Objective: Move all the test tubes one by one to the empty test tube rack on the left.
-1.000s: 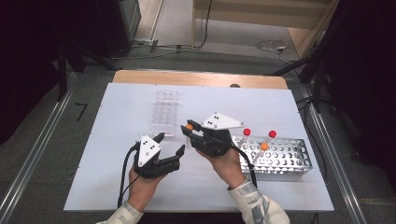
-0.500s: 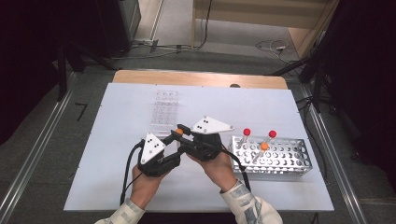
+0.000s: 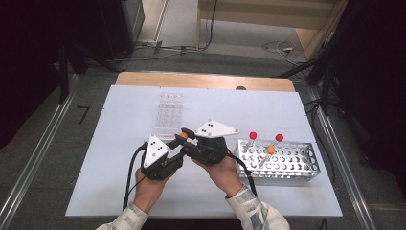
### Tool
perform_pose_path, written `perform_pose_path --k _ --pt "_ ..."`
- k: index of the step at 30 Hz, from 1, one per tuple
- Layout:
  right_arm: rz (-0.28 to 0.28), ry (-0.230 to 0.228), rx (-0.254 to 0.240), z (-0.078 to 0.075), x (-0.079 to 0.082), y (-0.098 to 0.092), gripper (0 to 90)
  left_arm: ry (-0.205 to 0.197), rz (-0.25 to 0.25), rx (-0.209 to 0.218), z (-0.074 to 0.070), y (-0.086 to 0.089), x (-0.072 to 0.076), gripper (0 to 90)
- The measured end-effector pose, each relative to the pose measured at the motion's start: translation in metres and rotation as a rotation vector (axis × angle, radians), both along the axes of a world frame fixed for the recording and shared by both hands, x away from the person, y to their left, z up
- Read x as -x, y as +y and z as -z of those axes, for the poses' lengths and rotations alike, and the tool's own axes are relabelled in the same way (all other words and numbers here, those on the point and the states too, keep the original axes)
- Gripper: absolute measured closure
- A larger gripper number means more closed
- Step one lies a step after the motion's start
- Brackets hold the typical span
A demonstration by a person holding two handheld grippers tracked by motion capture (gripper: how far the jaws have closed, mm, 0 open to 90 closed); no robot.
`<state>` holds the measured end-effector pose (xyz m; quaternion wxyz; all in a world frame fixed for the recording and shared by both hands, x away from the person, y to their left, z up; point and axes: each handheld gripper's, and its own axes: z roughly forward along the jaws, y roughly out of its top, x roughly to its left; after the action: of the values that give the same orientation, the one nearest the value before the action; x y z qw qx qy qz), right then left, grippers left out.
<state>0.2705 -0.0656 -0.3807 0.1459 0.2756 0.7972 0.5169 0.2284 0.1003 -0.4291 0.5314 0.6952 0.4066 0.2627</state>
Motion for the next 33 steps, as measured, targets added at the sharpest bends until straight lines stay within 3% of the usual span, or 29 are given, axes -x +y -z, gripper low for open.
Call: perform_pose_path --k 3,8,12,15,19,29,33 --pt "0.000 0.000 -0.001 0.000 0.000 0.000 67.7 0.002 -0.002 -0.003 0.000 0.000 0.000 73.0" --pt "-0.007 0.008 0.002 0.000 -0.001 -0.001 66.7 0.005 0.003 0.000 0.000 -0.001 0.000 74.5" --pt "-0.014 0.019 -0.018 -0.003 -0.002 -0.007 53.9 0.033 -0.007 0.020 0.001 0.003 -0.004 74.8" --pt "-0.015 0.017 -0.018 -0.006 -0.001 -0.014 48.8 0.065 -0.025 0.037 0.002 0.007 -0.009 74.8" --pt "-0.008 0.021 -0.002 -0.007 0.000 -0.028 45.7 0.074 -0.039 0.051 0.003 0.010 -0.012 74.8" --pt "0.006 0.036 0.028 0.000 0.012 -0.064 38.2 0.090 -0.098 0.079 -0.003 0.022 -0.034 74.8" --pt "0.008 0.028 0.047 0.004 0.021 -0.075 37.8 0.088 -0.126 0.112 -0.011 0.027 -0.049 74.7"
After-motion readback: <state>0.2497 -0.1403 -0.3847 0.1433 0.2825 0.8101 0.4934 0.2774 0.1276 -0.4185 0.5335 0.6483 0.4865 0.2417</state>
